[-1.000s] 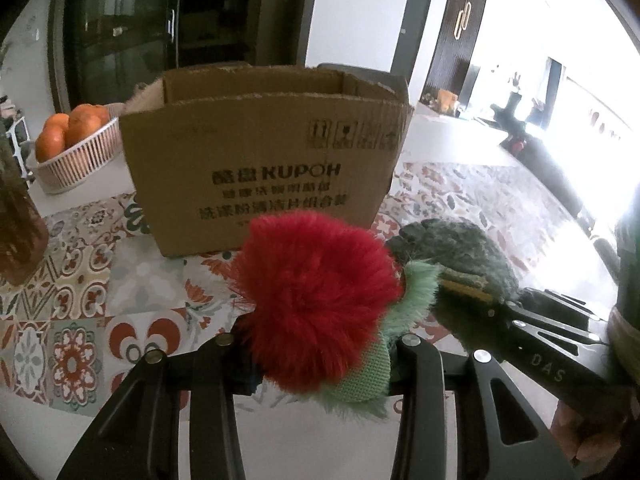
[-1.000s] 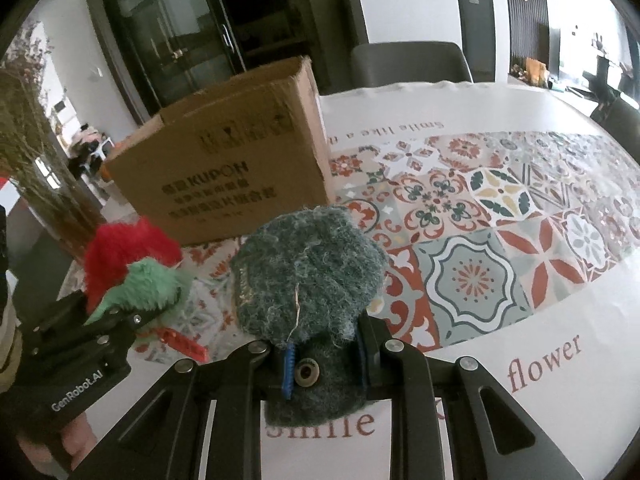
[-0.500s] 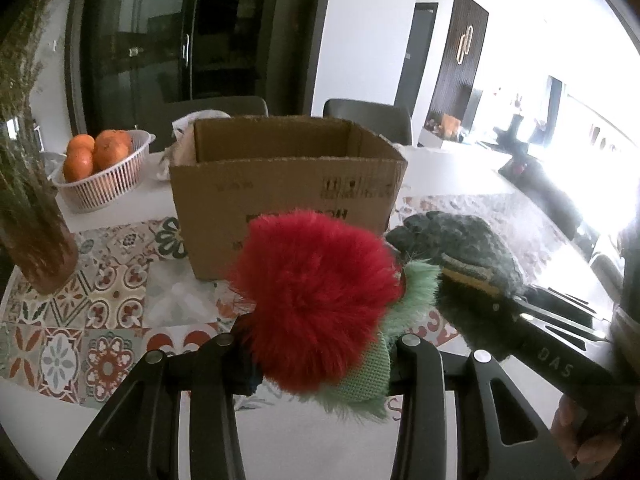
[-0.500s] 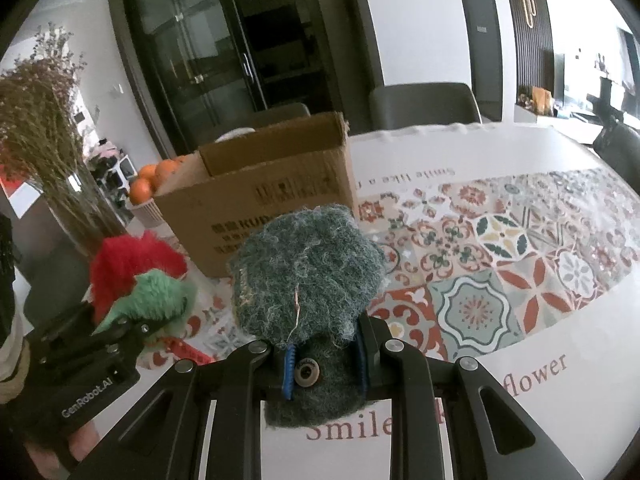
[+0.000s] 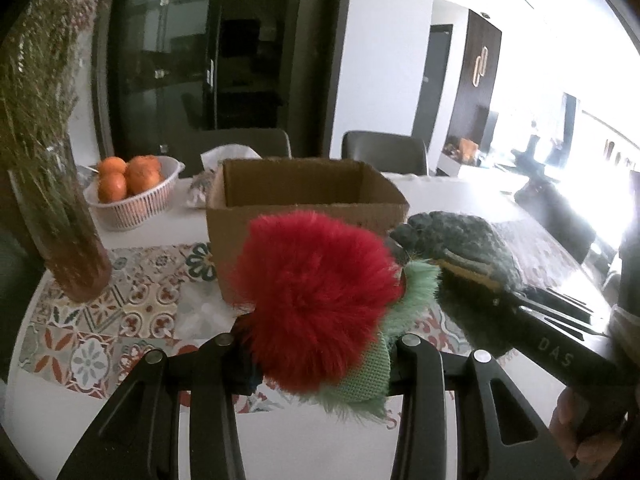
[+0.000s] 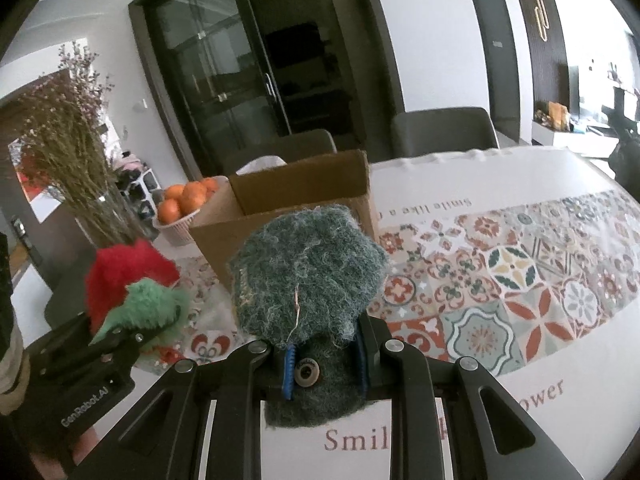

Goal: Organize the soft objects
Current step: 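Lift and carry the pompom toy and knit hat over the box with both grippers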

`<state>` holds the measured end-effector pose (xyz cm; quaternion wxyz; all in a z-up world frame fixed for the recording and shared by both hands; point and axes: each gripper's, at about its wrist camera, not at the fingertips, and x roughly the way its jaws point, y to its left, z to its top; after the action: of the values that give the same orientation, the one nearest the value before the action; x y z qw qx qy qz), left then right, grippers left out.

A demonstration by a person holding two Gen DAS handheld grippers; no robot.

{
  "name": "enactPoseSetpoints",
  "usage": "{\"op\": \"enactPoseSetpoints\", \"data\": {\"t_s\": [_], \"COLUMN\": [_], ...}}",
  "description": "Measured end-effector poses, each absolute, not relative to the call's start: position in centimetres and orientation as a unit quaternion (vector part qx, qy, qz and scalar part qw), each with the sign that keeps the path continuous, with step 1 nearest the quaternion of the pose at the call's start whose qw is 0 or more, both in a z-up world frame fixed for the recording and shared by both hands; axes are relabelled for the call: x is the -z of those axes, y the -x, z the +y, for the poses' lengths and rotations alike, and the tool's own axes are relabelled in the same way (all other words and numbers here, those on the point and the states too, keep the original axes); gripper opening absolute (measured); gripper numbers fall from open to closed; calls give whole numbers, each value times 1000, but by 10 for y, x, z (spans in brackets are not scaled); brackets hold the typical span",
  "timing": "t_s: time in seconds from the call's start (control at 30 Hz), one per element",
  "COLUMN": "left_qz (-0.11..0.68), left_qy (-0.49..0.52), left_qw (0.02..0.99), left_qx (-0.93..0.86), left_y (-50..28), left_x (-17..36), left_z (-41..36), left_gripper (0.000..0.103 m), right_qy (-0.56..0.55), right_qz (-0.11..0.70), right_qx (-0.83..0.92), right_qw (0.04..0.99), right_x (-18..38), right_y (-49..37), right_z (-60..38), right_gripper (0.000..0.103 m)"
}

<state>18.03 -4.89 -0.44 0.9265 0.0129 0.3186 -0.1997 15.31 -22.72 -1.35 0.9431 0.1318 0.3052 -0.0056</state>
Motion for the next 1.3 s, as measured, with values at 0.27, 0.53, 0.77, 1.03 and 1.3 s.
{"op": "enactPoseSetpoints", "data": {"t_s": [0.27,0.53,0.77,1.03,1.3], "left_qz": [297,278,275,279,293], "left_qy": [-13,-16,-16,-28,-35], "left_qw": [938,944,945,943,938], "left_qx": [175,175,178,178,179], "left_y": [-186,-206,-240,-288,-330], "left_x": [-16,-37,-47,-50,-43], "left_z": [-53,-61,-66,-71,-72], "left_gripper": [40,40,40,40,40], "right_qy": [-131,-143,-142,-127,-113], "right_qz": [272,249,250,267,309], "right_qx": [-2,-1,-5,-15,-38], "right_qw": [953,958,958,955,944], "right_x": [-9,-28,-39,-45,-37], "right_y": [-158,-177,-210,-261,-313], "right_z": [-233,-242,-245,-247,-246], "right_gripper": [24,24,24,24,24]}}
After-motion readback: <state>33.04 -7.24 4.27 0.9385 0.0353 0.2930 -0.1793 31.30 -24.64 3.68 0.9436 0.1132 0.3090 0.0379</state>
